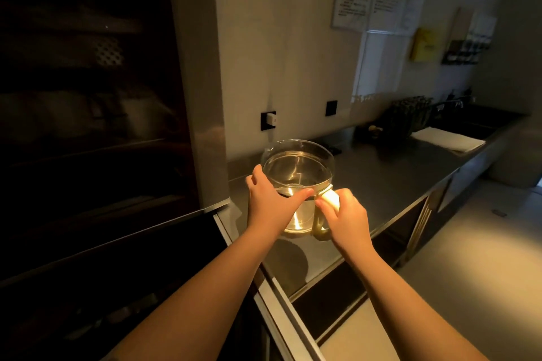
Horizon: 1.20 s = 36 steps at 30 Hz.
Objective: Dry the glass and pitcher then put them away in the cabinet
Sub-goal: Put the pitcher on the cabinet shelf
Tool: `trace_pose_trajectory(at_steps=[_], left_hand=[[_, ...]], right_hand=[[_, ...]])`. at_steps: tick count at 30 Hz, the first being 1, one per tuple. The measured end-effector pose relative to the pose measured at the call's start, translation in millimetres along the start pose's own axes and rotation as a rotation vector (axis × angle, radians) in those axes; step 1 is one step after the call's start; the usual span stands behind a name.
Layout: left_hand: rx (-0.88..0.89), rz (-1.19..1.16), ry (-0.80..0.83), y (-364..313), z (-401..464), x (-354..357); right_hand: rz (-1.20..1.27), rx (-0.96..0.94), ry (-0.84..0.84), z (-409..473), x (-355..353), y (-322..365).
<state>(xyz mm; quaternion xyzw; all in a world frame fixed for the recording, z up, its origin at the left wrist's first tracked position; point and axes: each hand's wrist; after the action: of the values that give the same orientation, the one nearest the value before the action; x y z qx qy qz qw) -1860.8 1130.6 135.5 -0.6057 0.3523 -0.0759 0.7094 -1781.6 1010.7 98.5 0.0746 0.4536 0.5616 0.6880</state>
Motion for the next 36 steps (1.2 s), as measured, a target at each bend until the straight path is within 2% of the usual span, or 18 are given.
trace_pose_trajectory(at_steps=[8,15,27,36], left_hand=[[0.16,-0.171,-0.142,-6.4,-52.2,-57.0],[0.222,-0.277,-0.285,18.6,-104.1,-120.5],[0.092,-0.232,-0.566,96.5,-147.4,-200.4],[-0.072,-0.169,-0.576,161.2,-168.1,-216.7]], right_hand=[[0.06,-0.139,-0.019,-28.9,-33.8,73.6],[0.168,-0.263,0.069,-69.0,-36.8,139.0],[0.373,-0.305,0.312,-128.8,32.5,198.8],[0.486,-0.136,0.48,-182.4,78.4,201.0]])
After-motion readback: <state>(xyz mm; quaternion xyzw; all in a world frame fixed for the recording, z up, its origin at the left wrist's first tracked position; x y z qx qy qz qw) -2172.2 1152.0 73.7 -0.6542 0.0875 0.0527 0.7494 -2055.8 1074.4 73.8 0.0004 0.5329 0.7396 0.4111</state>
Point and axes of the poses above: each hand's wrist, its own z-axis towards the middle knuckle, its own x-axis out of the palm, y = z × x, and after that the axes turned 13 degrees about -x, right-handed
